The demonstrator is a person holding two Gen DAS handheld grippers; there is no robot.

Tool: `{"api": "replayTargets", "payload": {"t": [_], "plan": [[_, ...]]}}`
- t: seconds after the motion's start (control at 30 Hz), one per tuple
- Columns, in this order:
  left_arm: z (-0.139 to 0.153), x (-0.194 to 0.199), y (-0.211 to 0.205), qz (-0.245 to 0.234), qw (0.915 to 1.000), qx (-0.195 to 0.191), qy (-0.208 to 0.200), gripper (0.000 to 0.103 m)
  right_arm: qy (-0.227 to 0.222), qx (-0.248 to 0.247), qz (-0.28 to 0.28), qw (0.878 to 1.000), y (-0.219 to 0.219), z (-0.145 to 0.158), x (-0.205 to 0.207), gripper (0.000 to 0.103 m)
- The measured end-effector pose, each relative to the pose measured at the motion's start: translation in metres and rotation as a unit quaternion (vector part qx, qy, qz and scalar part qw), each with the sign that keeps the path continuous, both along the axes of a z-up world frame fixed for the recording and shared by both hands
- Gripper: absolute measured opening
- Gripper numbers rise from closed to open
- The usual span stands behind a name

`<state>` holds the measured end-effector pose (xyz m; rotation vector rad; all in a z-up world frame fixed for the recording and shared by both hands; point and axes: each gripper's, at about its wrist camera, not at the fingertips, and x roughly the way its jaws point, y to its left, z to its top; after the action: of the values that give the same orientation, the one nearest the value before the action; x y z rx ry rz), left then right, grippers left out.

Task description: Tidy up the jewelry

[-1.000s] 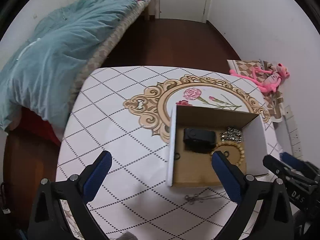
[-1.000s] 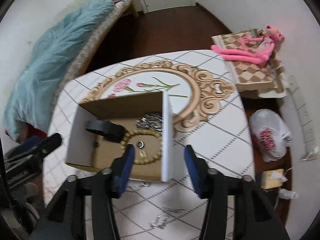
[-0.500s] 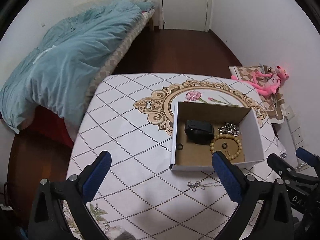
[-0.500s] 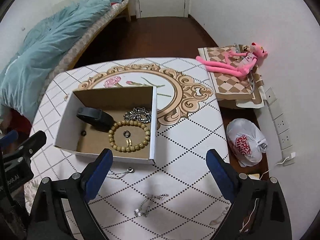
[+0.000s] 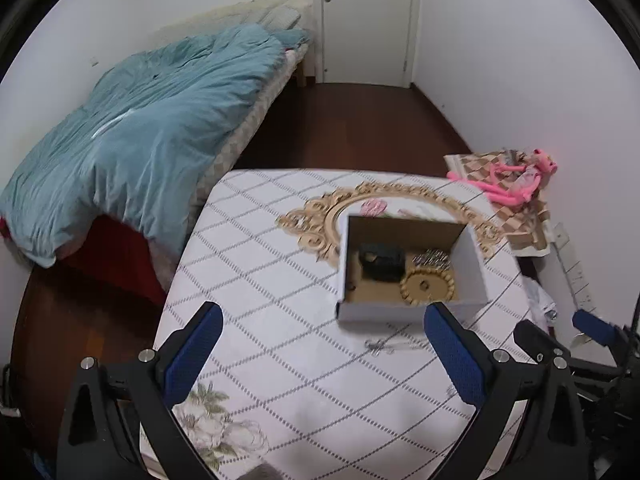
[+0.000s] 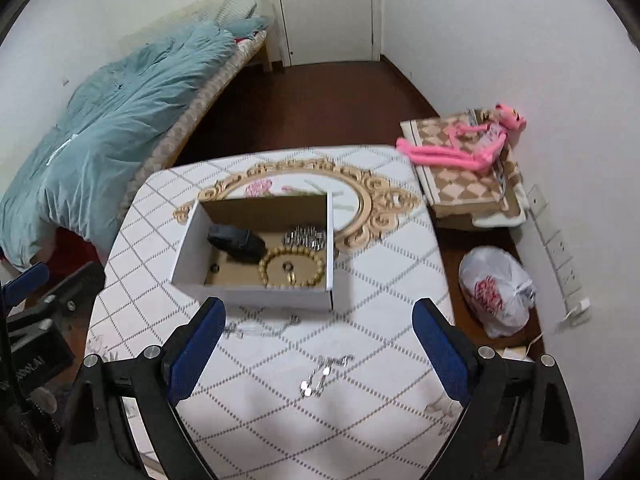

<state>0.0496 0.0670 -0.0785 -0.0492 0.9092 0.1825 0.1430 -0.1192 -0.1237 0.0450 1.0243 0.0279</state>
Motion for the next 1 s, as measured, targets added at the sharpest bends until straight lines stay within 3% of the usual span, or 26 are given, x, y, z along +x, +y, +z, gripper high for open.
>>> {"api": "replayTargets", "payload": {"t": [0.2, 0.4, 0.5, 0.67, 0.7, 0.73, 1.0], "plan": [[-0.065, -0.012, 0.004, 0.028, 0.9972, 0.015, 0.068, 0.103, 0.075, 0.007, -0.019, 0.997, -0.008, -0.08, -0.014, 0.096], [-0.124, -0.016, 0.01, 0.04, 0.9907, 0.034, 0.125, 0.103, 0.096, -0.022, -0.031, 0.995, -0.003, -0.137, -0.022, 0.094], [-0.137, -0.018, 0.014, 0.046, 0.9887, 0.032, 0.139, 0.103, 0.079, -0.047, -0.029, 0.995, 0.004, -0.145, -0.024, 0.077], [-0.145, -0.015, 0.017, 0.045, 0.9877, 0.034, 0.146, 0.103, 0.042, -0.049, -0.008, 0.998, 0.013, -0.143, -0.032, 0.053], [-0.145, -0.014, 0.015, 0.041, 0.988, 0.036, 0.145, 0.103, 0.038, -0.048, -0.004, 0.998, 0.014, -0.142, -0.034, 0.025], [-0.145, -0.012, 0.014, 0.038, 0.9883, 0.037, 0.143, 0.103, 0.038, -0.051, -0.001, 0.998, 0.014, -0.141, -0.035, 0.007], [-0.129, 0.012, -0.024, -0.015, 0.9933, 0.027, 0.112, 0.103, 0.023, 0.018, -0.053, 0.998, -0.027, -0.122, -0.03, 0.006]]}}
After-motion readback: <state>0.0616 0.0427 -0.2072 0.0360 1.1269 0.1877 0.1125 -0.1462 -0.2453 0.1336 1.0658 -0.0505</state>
